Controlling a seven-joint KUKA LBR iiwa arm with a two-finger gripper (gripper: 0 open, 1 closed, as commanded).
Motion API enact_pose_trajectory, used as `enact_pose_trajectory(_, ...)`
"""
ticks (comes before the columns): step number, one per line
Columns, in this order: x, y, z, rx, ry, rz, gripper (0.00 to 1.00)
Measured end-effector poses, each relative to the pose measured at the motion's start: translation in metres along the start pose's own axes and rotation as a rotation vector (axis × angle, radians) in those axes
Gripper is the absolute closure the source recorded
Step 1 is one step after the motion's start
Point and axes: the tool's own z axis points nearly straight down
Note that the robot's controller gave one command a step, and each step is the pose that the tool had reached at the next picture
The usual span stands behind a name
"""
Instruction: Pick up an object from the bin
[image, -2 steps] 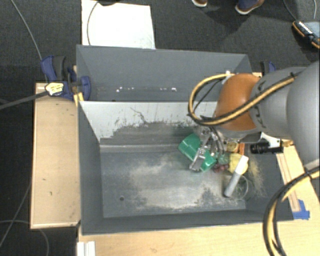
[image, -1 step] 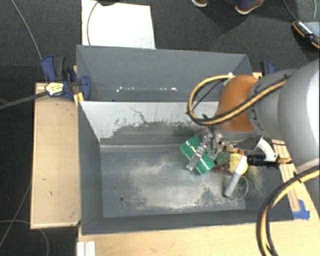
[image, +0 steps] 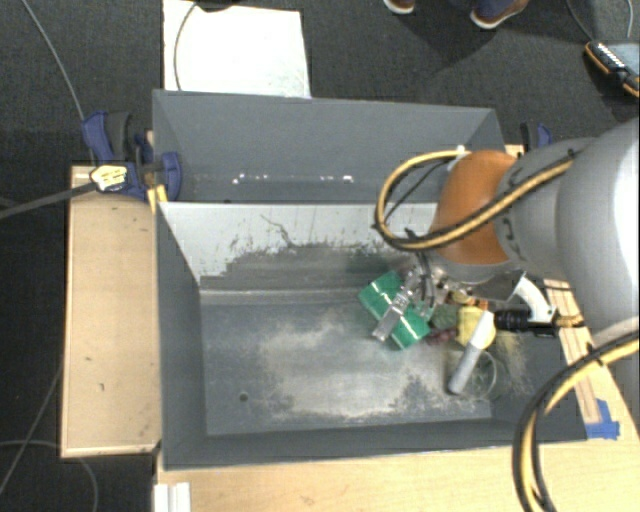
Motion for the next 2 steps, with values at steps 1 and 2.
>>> enact_pose_trajectory(1,0.000,-0.001,-0.005,0.002,0.001,0.000,1.00)
enact_pose_trajectory(2,0.002,-0.003,-0.021,0.007,0.011,-0.002,1.00)
